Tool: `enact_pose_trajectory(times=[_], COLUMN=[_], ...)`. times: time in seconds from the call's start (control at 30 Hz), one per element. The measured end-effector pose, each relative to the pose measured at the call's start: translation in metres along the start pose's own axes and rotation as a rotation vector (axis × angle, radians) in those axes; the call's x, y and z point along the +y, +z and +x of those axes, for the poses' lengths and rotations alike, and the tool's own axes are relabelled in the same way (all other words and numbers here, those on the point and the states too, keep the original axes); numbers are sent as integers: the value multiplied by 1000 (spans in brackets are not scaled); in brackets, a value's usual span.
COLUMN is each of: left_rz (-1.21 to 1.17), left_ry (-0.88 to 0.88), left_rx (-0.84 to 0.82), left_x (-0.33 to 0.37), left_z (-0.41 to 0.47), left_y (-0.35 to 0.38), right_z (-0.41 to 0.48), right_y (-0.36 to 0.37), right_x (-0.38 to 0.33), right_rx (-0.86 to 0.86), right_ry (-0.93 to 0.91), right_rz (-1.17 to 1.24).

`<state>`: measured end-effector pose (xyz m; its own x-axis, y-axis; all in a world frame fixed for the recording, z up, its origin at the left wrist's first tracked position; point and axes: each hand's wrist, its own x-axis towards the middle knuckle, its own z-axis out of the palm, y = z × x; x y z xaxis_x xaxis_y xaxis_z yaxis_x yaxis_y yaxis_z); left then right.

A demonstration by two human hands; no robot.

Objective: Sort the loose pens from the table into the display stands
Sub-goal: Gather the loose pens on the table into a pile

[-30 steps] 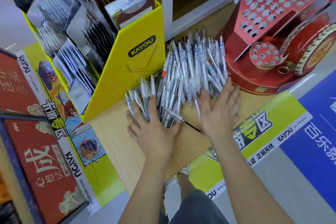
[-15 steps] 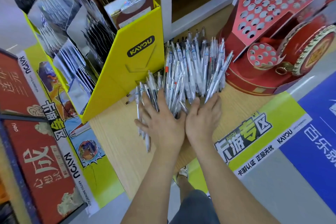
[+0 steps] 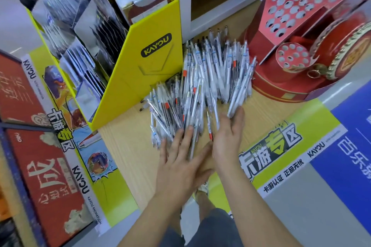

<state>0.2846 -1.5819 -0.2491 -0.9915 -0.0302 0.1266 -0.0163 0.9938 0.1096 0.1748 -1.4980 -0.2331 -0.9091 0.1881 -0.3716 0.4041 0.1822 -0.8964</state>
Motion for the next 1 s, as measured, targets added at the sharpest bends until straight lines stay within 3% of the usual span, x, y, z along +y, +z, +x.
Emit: enact_pose_trajectory(times=[0.1, 0.27, 0.4, 0.47, 0.53, 0.6, 0.8, 1.0], left_rz=[48, 23, -116, -266, -526, -632, -420, -357], left_ry=[41, -22, -54, -322, -731, -933, -933, -853], left_rx=[63, 143, 143, 175, 217, 209, 45, -24], left_x=[-10, -21, -17, -18, -20, -18, 2, 0], left_z=[22, 55, 44, 33, 35, 52, 86, 98], left_y=[5, 8, -6, -10, -13, -12, -8, -5], right_z=[4, 38, 61, 64, 67, 74, 77, 72], right_y=[-8, -22, -11, -5, 1, 10, 25, 34], right_x=[-2, -19, -30, -32, -36, -43, -50, -51], right_rx=[-20, 63, 22, 50, 101, 143, 137, 35], right_ry=[-17, -210, -229, -198, -154, -106, -98, -105], right_rz=[-42, -368, -432, -450, -475, -493, -456, -376])
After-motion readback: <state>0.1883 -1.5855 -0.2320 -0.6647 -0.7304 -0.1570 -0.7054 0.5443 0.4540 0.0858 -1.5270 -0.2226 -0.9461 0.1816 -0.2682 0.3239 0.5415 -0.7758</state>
